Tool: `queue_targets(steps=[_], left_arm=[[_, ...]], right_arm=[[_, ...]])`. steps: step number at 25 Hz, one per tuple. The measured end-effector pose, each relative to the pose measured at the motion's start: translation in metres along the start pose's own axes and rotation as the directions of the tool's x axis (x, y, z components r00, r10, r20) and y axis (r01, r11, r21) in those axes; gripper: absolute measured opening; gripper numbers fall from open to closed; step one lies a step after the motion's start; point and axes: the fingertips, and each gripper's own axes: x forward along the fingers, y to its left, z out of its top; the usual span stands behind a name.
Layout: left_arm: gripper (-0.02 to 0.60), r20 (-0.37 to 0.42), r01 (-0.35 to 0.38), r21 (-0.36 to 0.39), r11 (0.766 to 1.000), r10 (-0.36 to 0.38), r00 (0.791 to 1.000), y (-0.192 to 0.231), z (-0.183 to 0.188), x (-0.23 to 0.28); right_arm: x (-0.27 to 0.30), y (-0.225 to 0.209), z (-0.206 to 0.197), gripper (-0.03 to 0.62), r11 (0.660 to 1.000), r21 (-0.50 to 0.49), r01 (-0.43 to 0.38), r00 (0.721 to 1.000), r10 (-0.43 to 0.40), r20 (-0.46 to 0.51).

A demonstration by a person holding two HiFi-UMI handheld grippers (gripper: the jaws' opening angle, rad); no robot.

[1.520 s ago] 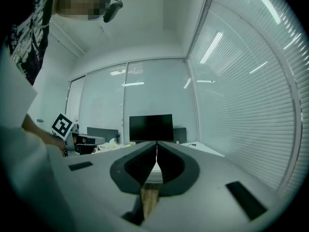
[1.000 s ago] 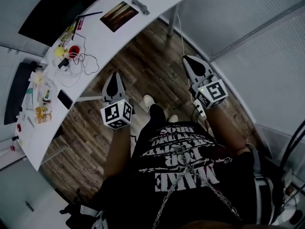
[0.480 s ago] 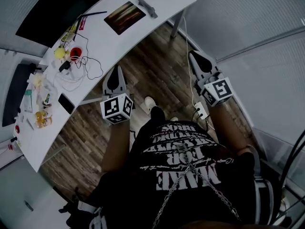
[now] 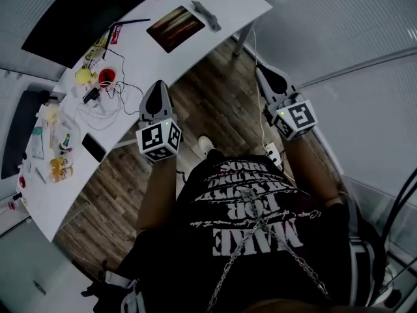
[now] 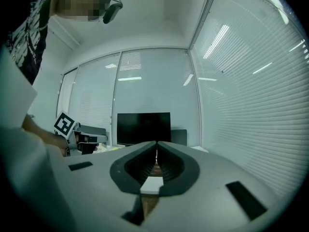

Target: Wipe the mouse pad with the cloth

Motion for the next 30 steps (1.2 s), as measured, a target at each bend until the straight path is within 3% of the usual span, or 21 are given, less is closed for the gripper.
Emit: queue_targets(steps=[7, 16, 24, 28, 30], left_arm=[[0.006, 0.025, 0.005, -0.014, 1.0, -0.004, 1.0, 0.017, 0.012, 0.007], [0.006, -0.003, 0.0, -0.024, 1.0, 0.0, 1.0, 0.024, 0.005, 0.025], [0.006, -0.031, -0.086, -0.037, 0.996, 0.084, 0.996, 0.047, 0.004, 0.052], [0.005, 0.019, -0.105, -0.042, 0.994, 0.106, 0.994, 0.052, 0.015, 0.076], [0.006, 0.004, -0.112, -0.051, 0.992, 0.112, 0.994, 0.055, 0.012, 0.092]], right_arm=[[0.021, 0.006, 0.012, 0.002, 1.0, -0.014, 0.014, 1.0, -0.014, 0.005], [0.037, -0.007, 0.002, 0.002, 1.0, 0.007, 0.013, 1.0, -0.013, -0.02], [0.079, -0.033, -0.009, 0.002, 0.998, 0.042, -0.045, 0.998, 0.047, -0.039], [0.108, -0.051, -0.023, 0.003, 0.995, 0.078, -0.065, 0.996, 0.069, -0.054], [0.122, -0.057, -0.031, 0.003, 0.992, 0.088, -0.087, 0.993, 0.093, -0.069]])
